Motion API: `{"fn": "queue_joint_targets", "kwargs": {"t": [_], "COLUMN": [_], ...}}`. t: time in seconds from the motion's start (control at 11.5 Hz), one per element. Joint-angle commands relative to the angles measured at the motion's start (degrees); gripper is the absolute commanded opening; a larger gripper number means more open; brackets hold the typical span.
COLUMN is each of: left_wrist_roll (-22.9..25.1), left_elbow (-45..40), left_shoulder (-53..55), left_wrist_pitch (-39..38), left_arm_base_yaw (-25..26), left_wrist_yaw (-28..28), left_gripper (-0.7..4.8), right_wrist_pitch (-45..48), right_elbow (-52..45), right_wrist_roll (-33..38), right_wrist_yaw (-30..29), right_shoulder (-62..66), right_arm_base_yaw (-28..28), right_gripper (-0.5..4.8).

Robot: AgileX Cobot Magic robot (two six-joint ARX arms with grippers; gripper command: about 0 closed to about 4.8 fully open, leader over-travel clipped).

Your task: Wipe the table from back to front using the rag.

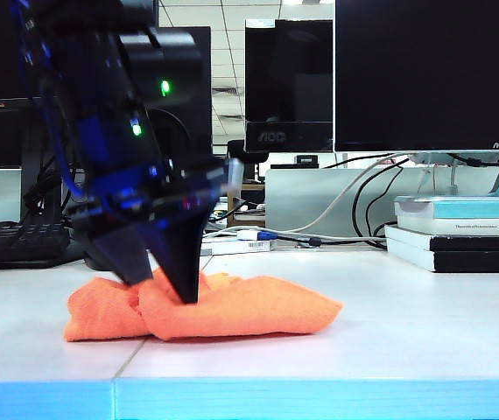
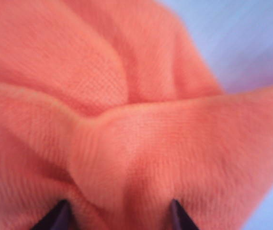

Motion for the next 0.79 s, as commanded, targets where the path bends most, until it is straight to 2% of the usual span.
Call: {"fn": "queue_joint_targets", "kwargs": {"t": [0.09,0.44,0.79], "left_wrist_roll": [3.02,3.91,3.91], "left_elbow": [0.13,0.09,0.09], "left_shoulder": [1.84,1.81,1.81], "left_wrist_pitch": [-6.47,-11.93,-14.29], "left_arm_base_yaw": [-3.17,-4.28,-4.33], "left_wrist_yaw": [0.66,2.67,8.59], "left_gripper": [0.46,-0.03,-0.06], "right_wrist_pitch": [1.09,1.92,1.84], "right_elbow": [0.31,0.33,0.37], "right_wrist_roll": [0.2,0.2,0.2], "right_wrist_yaw": [0.13,0.13,0.13], "right_shoulder": [-0.2,-0.2,-0.76], "right_arm_base_yaw": [0.0,0.0,0.02], "right_gripper": [-0.01,-0.01,-0.01]}}
